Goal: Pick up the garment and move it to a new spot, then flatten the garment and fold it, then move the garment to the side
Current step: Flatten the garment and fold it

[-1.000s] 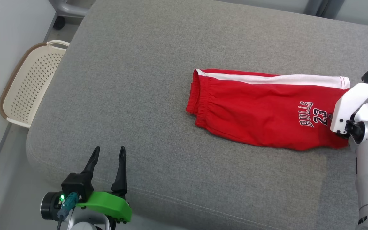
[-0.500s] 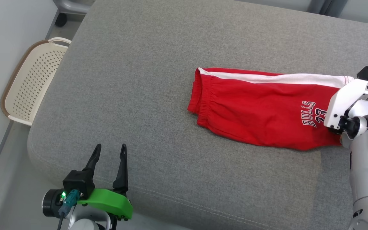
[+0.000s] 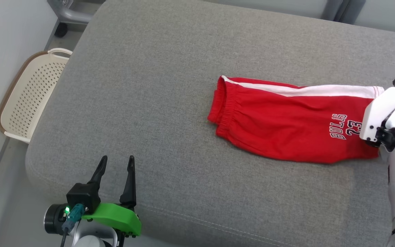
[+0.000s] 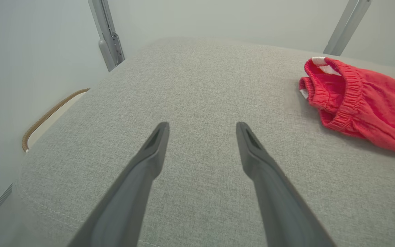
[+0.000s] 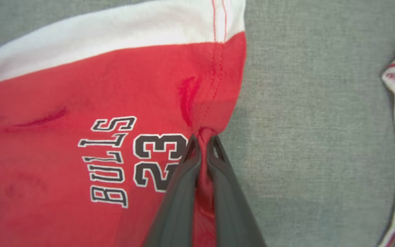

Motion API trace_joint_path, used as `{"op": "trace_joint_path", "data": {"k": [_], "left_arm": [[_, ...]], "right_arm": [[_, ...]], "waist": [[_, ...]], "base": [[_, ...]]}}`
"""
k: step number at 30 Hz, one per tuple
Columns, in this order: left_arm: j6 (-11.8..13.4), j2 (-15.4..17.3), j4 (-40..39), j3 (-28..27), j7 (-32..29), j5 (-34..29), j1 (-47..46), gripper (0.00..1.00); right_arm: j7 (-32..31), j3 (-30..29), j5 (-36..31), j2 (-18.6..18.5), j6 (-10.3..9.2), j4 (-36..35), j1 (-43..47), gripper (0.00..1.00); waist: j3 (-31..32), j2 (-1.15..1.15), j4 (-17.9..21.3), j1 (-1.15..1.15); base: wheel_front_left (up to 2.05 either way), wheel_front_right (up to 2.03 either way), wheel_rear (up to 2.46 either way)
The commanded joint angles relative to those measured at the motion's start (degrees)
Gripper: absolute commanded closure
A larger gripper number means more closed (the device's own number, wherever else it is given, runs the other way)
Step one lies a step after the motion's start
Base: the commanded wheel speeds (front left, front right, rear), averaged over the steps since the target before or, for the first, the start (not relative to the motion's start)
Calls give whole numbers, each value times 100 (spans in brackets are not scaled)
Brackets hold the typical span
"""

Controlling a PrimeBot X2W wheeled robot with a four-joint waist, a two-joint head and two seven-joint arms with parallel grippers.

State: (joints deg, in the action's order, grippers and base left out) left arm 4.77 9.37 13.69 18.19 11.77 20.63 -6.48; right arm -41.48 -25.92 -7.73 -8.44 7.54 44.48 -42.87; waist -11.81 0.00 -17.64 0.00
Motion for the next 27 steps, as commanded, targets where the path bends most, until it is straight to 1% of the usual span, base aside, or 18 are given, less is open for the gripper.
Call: {"op": "trace_joint_path", "data": {"k": [1, 8, 13, 17, 23, 27], "left_arm": [[34, 33, -2, -4, 25, 34, 36, 0], [56, 53, -33, 40, -31, 45, 101, 0], [78, 80, -39, 53, -43, 75, 135, 0], [89, 99, -32, 58, -46, 92, 147, 0], [98, 114, -55, 101, -85, 110, 185, 0], [85, 124, -53, 136, -90, 124, 212, 0]], "right_arm": [[-18, -33, -63, -117, -11, -44, 97, 100], [-70, -62, -234, -336, -11, -327, 256, 100], [-118, 85, -114, -266, -10, -507, 240, 100], [-161, 476, 78, -81, -10, -616, 183, 100], [-203, 1333, 490, 131, -9, -697, 79, 100], [-247, 1870, 729, 213, -9, -657, 13, 100]], "waist": [[90, 0, 83, 0], [265, 0, 230, 0], [365, 0, 280, 0], [453, 0, 300, 0], [571, 0, 244, 0], [628, 0, 137, 0]], "base": [[0, 0, 0], [0, 0, 0], [0, 0, 0], [0, 0, 0], [0, 0, 0], [0, 0, 0]]}}
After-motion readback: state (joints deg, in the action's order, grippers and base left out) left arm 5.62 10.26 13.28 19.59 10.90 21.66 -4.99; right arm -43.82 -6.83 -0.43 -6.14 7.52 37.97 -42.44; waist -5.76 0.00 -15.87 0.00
